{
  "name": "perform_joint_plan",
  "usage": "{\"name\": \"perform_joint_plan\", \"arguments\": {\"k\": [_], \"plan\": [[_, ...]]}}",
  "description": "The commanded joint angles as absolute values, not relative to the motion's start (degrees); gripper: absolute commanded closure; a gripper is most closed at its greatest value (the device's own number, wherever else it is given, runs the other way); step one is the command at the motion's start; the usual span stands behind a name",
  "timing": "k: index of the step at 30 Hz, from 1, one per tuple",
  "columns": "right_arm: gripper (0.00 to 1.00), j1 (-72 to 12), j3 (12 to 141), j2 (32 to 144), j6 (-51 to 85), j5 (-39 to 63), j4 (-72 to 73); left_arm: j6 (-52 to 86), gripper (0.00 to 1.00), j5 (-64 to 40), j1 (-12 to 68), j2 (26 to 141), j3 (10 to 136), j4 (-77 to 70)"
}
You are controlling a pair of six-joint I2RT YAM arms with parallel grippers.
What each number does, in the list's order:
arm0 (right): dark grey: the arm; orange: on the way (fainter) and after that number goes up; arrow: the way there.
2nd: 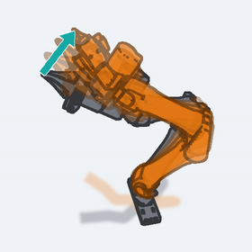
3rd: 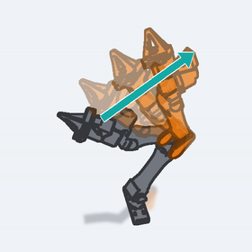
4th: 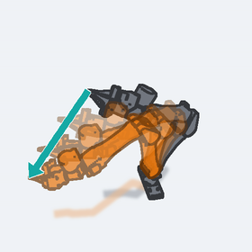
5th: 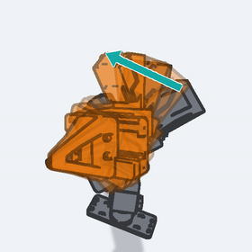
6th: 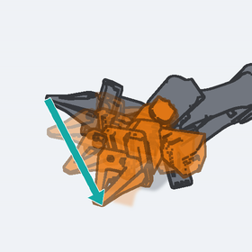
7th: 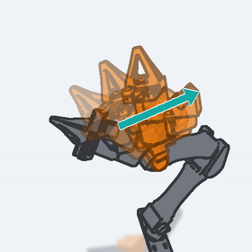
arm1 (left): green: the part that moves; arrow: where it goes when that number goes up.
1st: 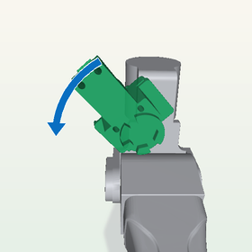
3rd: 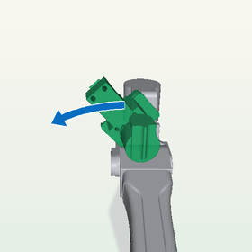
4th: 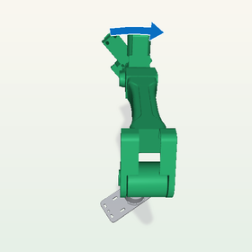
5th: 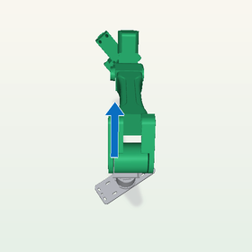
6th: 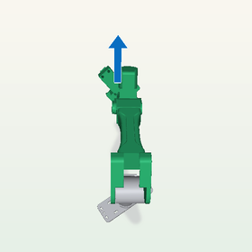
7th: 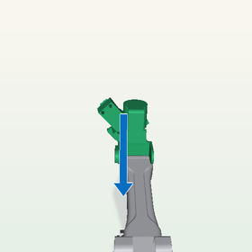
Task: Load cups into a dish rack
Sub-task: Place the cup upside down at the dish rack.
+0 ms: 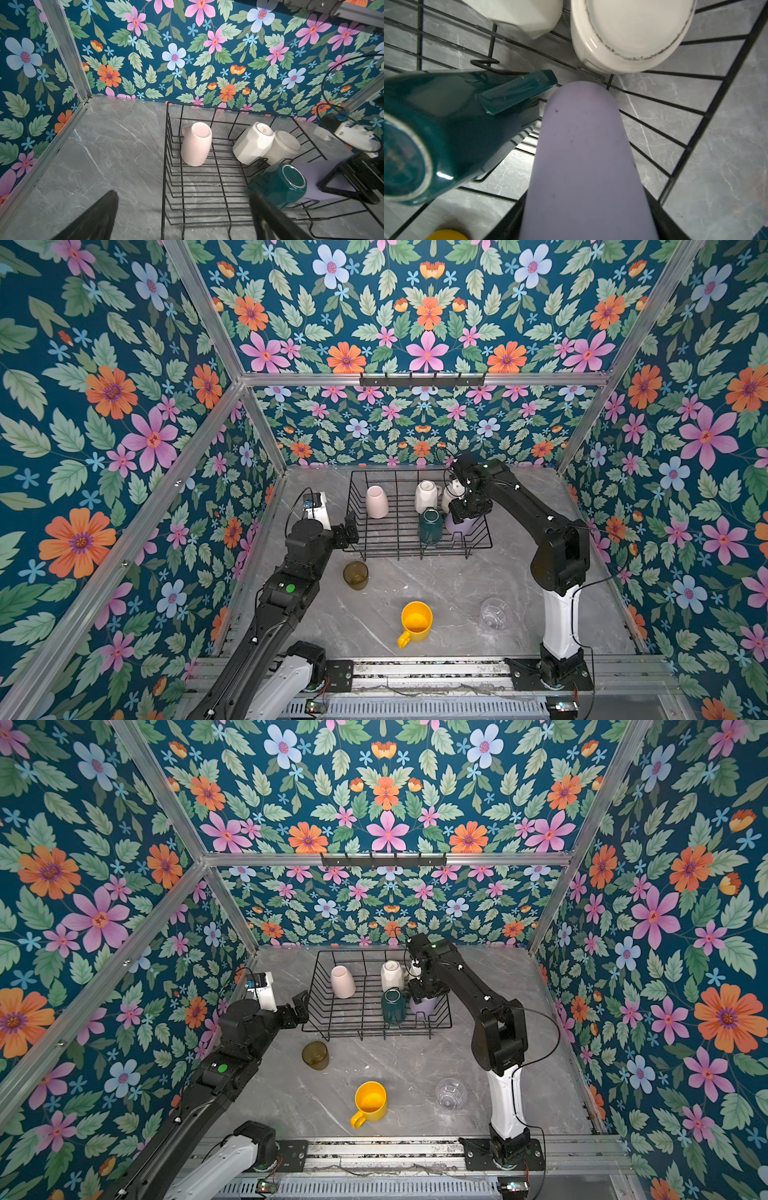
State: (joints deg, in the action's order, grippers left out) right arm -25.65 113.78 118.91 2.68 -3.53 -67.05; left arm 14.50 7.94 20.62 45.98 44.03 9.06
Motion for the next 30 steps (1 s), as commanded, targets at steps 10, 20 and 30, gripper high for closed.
{"name": "perform_joint_plan", "arguments": {"k": [10,20,30], "plan": [[0.33,-25.68,115.16,121.62,2.55,-3.08,-67.87,13.5,0.01,9.22,20.48,45.18,45.64,11.33],[0.2,-25.74,115.4,120.37,2.55,-1.73,-66.76,13.66,0.01,9.32,20.5,44.78,45.88,11.59],[0.15,-25.63,115.48,115.41,3.03,-2.27,-66.51,13.7,0.01,10.02,20.48,43.69,45.36,11.74]]}}
